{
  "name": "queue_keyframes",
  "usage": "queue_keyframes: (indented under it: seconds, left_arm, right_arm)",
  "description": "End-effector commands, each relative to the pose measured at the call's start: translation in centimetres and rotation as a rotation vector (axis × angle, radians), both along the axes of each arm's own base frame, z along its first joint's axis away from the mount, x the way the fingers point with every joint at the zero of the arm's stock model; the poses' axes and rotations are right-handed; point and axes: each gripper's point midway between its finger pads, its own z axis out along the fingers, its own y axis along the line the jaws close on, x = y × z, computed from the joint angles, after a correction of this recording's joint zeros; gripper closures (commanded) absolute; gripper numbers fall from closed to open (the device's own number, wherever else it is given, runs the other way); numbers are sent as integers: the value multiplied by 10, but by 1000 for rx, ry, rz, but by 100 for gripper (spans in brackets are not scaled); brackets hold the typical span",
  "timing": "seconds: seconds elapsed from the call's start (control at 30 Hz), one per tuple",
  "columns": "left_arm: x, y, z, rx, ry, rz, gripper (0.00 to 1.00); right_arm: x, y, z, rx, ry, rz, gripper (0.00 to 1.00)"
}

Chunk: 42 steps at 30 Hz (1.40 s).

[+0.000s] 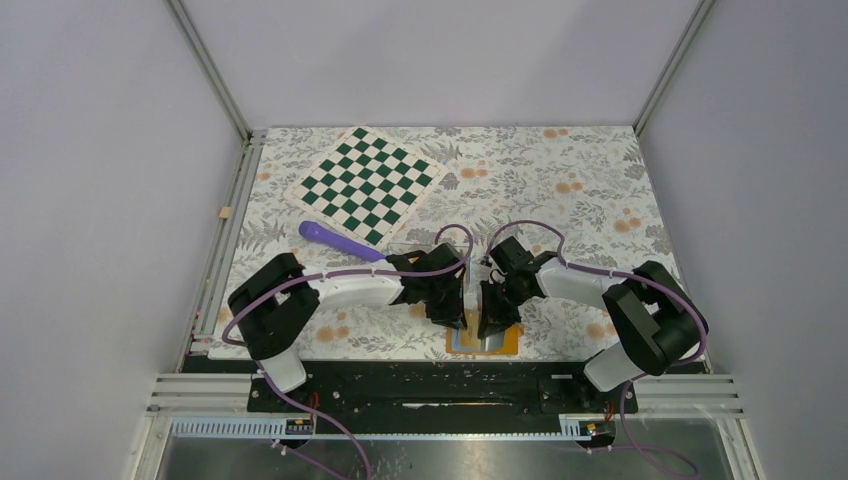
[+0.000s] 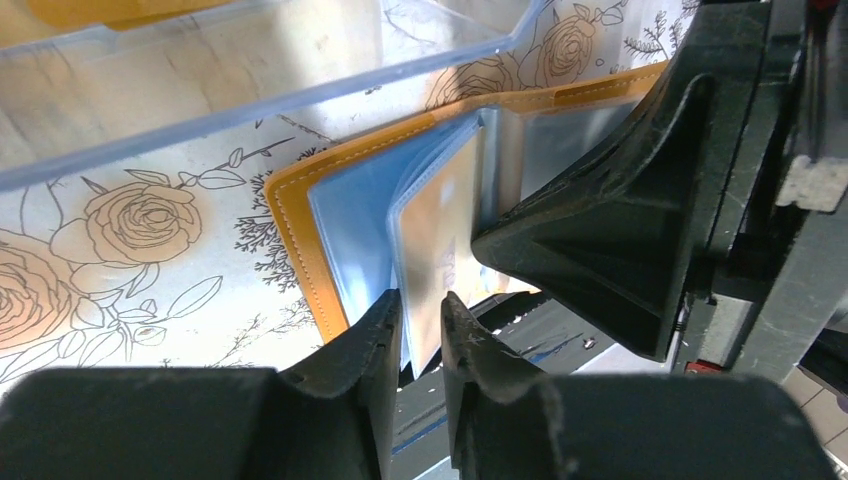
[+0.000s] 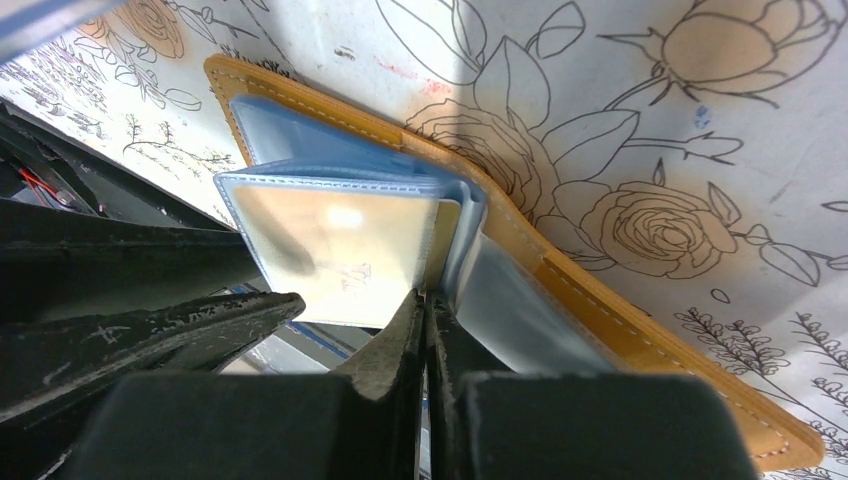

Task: Put the credit cards into the card holder
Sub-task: Insert the credit card into the card slot, then turn over the card slot in the card holder.

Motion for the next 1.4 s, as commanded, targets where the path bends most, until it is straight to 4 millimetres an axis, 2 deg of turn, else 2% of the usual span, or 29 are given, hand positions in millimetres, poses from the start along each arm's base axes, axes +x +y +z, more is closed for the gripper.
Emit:
queue_keyframes:
  seconds: [0.0, 0.17, 0.3, 0.4, 0.47, 0.73, 0.87, 1.13, 1.37]
  left_arm:
    - [2, -27, 20, -102, -24, -39, 77]
    - [2, -28, 23, -107, -22, -45, 70]
    - [7, -9, 22, -8, -50, -14, 50]
    - [4, 0, 23, 27, -52, -12, 44]
    - [1, 1, 23, 25, -49, -16, 45]
    - [-5, -16, 22, -50, -18, -29, 62]
    - [-6, -19, 16, -39, -11, -40, 61]
    - [-5, -10, 9, 39, -27, -50, 55]
    - [-8, -18, 9, 17, -22, -71, 62]
  right_arm:
    - [-5, -3, -5, -18, 6, 25, 100]
    - [-3, 3, -1, 13, 2, 20, 100]
    - [-3, 3, -1, 13, 6, 20, 100]
    - [-3, 3, -3, 11, 7, 20, 100]
    - [-4, 2, -3, 9, 9, 21, 100]
    - [-6, 0, -6, 2, 15, 22, 100]
    - [-7, 0, -7, 1, 16, 23, 100]
    - [-7, -1, -7, 0, 18, 24, 100]
    - [-7, 0, -7, 3, 17, 26, 100]
